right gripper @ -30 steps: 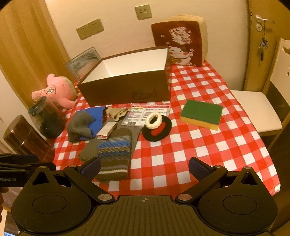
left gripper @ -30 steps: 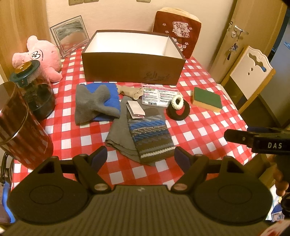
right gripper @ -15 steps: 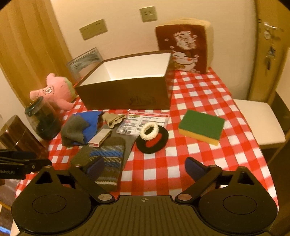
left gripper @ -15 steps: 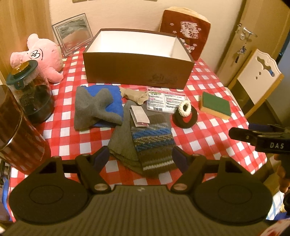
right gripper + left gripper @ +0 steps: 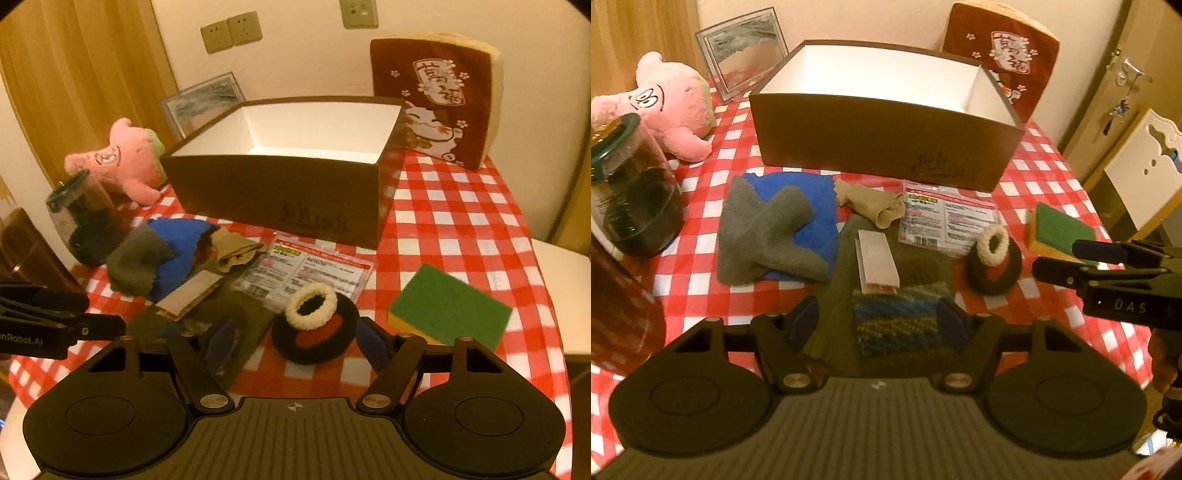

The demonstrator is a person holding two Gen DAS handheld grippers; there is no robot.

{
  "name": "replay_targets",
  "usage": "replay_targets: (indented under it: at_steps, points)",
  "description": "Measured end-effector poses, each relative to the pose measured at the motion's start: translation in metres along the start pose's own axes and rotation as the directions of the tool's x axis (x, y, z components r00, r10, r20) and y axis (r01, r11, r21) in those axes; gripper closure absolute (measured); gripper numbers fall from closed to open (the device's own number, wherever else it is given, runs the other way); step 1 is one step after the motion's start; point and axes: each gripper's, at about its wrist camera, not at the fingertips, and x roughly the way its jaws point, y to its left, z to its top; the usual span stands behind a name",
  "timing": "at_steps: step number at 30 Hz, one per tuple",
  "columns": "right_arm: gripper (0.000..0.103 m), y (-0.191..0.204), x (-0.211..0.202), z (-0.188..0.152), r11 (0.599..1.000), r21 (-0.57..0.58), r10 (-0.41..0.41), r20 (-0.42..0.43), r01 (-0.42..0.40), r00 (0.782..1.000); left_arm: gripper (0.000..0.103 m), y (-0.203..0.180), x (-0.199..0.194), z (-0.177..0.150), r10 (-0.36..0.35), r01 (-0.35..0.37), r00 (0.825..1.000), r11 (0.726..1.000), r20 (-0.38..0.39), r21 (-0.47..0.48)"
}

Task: Organize soft objects
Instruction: 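Move left tool toward the white paper strip while right tool approaches the white scrunchie, then grasp the white paper strip with left tool while right tool grasps the white scrunchie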

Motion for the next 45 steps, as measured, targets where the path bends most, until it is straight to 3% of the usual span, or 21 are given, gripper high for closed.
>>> replay_targets:
  at_steps: [18, 24, 28, 35, 40, 45]
  points:
    - [0.038, -0.005, 0.086, 0.007, 0.987, -0.16, -0.019, -0.051, 0.01, 0.999, 0.037, 0.003, 0.049, 0.014, 0.036, -0.037, 0.998, 0.999, -0.044, -0.019]
    - [0.058, -0.005, 0.098, 0.004, 0.983, -0.183, -0.034, -0.075, 0.02, 0.997, 0.037, 0.001, 0.054, 0.016, 0.04, -0.04, 0.998, 0.999, -0.05, -0.015]
    - [0.083, -0.008, 0.097, 0.003, 0.982, -0.186, -0.035, -0.068, 0.022, 0.997, 0.037, -0.001, 0.058, 0.018, 0.035, -0.035, 0.998, 0.999, -0.05, -0.007]
    - [0.085, -0.016, 0.076, 0.013, 0.991, -0.136, -0.004, -0.013, 0.002, 1.0, 0.042, -0.005, 0.071, 0.024, 0.021, -0.021, 0.997, 1.0, -0.067, 0.011]
    - [0.085, -0.024, 0.063, 0.02, 0.996, -0.093, -0.007, 0.003, 0.007, 1.0, 0.053, -0.003, 0.088, 0.029, 0.014, -0.013, 0.994, 1.0, -0.105, 0.008]
    - [0.085, -0.035, 0.054, 0.021, 0.998, -0.057, -0.016, 0.008, 0.016, 1.0, 0.056, 0.001, 0.105, 0.035, 0.011, -0.013, 0.99, 1.0, -0.144, -0.012]
